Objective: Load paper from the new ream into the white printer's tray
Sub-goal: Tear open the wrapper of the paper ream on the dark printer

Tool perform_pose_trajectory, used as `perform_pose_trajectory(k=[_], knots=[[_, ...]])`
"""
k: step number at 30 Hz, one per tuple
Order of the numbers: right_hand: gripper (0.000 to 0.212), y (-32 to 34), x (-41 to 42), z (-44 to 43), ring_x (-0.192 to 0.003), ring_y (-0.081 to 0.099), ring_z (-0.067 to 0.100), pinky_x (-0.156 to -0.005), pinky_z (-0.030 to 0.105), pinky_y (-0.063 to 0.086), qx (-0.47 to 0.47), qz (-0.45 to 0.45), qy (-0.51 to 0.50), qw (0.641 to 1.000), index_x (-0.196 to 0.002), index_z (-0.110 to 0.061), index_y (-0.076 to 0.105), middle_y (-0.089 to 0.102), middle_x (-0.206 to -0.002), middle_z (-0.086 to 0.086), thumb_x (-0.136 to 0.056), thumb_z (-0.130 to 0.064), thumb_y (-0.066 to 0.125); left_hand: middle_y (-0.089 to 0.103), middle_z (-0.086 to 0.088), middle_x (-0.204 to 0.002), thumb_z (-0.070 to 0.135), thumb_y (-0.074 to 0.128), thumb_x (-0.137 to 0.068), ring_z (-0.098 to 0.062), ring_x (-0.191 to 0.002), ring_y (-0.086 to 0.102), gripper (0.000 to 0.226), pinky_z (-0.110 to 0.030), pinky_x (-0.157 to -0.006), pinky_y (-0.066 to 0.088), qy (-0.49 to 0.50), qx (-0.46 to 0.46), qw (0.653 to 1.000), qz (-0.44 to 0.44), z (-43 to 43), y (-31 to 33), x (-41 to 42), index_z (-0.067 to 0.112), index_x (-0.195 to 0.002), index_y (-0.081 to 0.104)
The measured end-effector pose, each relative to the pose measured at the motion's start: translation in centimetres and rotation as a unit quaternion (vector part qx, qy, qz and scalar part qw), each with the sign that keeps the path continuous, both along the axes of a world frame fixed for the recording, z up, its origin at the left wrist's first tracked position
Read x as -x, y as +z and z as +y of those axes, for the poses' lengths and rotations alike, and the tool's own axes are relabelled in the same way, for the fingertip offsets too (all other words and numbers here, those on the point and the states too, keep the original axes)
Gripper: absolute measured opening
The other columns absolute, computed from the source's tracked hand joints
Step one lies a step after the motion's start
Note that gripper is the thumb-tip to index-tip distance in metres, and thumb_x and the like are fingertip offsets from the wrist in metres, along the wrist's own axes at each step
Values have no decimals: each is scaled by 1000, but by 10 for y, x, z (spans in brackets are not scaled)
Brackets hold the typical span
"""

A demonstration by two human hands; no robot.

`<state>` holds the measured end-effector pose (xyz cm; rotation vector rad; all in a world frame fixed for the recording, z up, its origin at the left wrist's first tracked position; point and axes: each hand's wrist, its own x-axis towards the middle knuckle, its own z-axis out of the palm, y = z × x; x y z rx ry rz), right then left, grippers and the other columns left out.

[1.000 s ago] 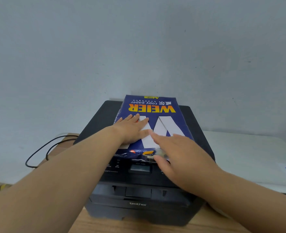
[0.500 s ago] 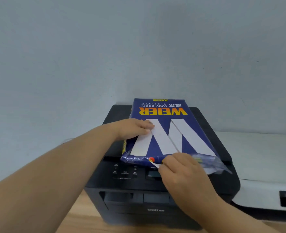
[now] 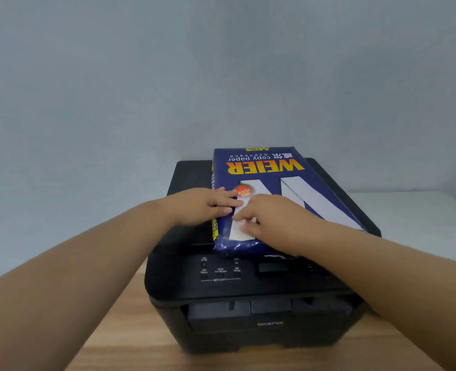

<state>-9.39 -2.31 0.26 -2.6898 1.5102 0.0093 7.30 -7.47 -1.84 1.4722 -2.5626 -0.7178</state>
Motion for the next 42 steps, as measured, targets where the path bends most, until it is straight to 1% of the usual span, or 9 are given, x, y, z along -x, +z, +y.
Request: perform_pose_trajectory(k=[11,14,16,19,22,28,32,36,42], knots=[[33,3,-8,-14,-122,48,17,-89,29,42,67,146,143,977,-124,-21,58,54,-132,-1,-99,-22,37,23,17,-153,23,41,-97,-5,-143,10,40,-24,-113,11,-25,-1,1000,14,-5,-4,-4,37,-134,42],[6,-3,-7,-17,-76,67,13,-55,17,48,193,87,225,951,-72,-17,73,69,-97,-1,-70,-14,77,27,14,-152,21,41,-97,-6,-143,11,38,-26,-114,12,-26,7,1000,9,-5,-4,-4,32,-132,47],[20,-9,-4,-20,-53,63,20,-40,20,50,197,54,266,942,-52,-11,63,70,-83,7,-57,-2,79,30,13,-151,20,42,-96,-6,-143,13,38,-23,-112,13,-19,11,1000,14,-3,-5,-4,31,-132,48],[18,-9,-9,-22,-67,62,32,-51,29,48,150,79,255,952,-64,6,63,66,-104,23,-74,3,48,34,9,-150,19,43,-95,-5,-142,15,38,-19,-109,15,2,15,1000,25,-1,-4,-3,28,-133,47],[29,-11,-14,-27,-78,46,24,-63,29,36,155,99,238,954,-86,7,61,50,-132,17,-92,-2,34,32,5,-151,18,43,-95,-6,-142,17,41,-18,-109,16,9,21,1000,19,2,-2,-2,27,-136,43],[8,-1,-14,-26,-57,54,35,-50,37,40,91,161,244,952,-69,2,58,60,-93,28,-71,6,51,44,-1,-145,14,43,-94,-6,-142,18,31,-27,-111,24,7,16,1000,16,2,-2,-4,19,-121,57],[12,-2,-16,-22,-77,57,35,-49,29,27,128,148,241,951,-74,-9,46,53,-112,19,-80,0,46,47,2,-142,15,43,-94,-7,-142,18,30,-29,-112,24,-5,26,1000,12,-1,-3,-3,19,-120,58],[15,3,-8,-17,-58,43,15,-54,13,34,76,70,171,980,-73,-8,55,49,-69,2,-86,-8,47,36,14,-148,22,43,-96,-9,-143,13,32,-33,-116,18,-25,20,999,19,-3,-6,-4,30,-124,56],[28,-6,-1,-13,-99,55,19,-84,30,43,13,-58,65,996,-112,-20,68,62,-110,4,-93,-28,49,21,16,-154,27,40,-97,-7,-144,8,38,-25,-112,12,-29,8,1000,3,-5,-6,-4,42,-132,43]])
